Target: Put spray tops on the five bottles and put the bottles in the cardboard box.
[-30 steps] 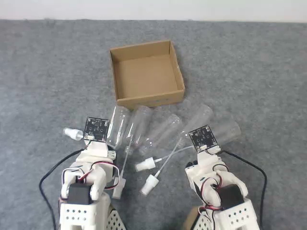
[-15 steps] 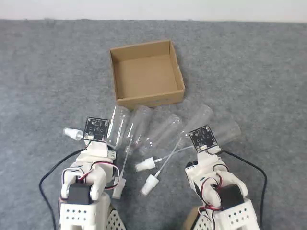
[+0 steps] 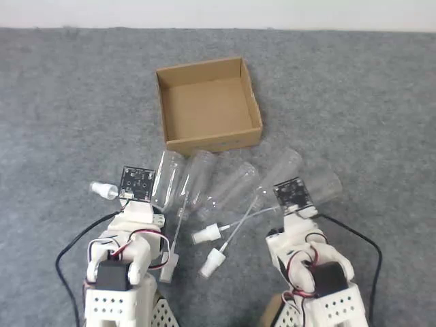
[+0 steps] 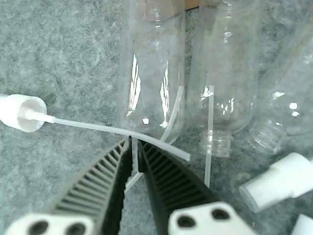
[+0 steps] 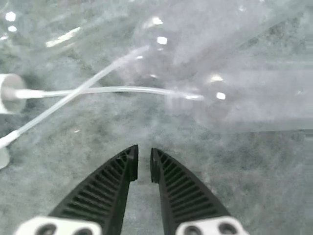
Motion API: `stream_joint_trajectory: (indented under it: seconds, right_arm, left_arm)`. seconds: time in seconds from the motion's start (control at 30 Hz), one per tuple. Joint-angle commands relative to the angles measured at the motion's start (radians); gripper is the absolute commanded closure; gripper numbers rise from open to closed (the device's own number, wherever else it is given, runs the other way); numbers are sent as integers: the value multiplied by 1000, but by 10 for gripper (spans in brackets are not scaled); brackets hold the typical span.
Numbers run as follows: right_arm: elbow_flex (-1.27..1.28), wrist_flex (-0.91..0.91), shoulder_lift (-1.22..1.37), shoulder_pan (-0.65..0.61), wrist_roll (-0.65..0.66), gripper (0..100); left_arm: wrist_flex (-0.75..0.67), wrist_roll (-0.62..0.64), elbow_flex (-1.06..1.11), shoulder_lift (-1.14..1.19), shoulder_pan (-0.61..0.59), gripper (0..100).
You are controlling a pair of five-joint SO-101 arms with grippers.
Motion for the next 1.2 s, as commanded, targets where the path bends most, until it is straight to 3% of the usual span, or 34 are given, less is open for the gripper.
stream_joint_trajectory:
  seconds: [0.0,0.6,1.0,1.17]
  right_arm:
    - [-81,-4,-18,125,8,992]
    - [-362,19,-18,361,9,992]
    - [-542,18,-13,377,12,992]
    - [-594,16,-8,377,155,992]
  left_arm:
    - [3,11,-10,-14,-2,983]
    - [3,11,-10,-14,-2,983]
    - [3,11,-10,-14,-2,983]
    - [3,11,-10,-14,-2,983]
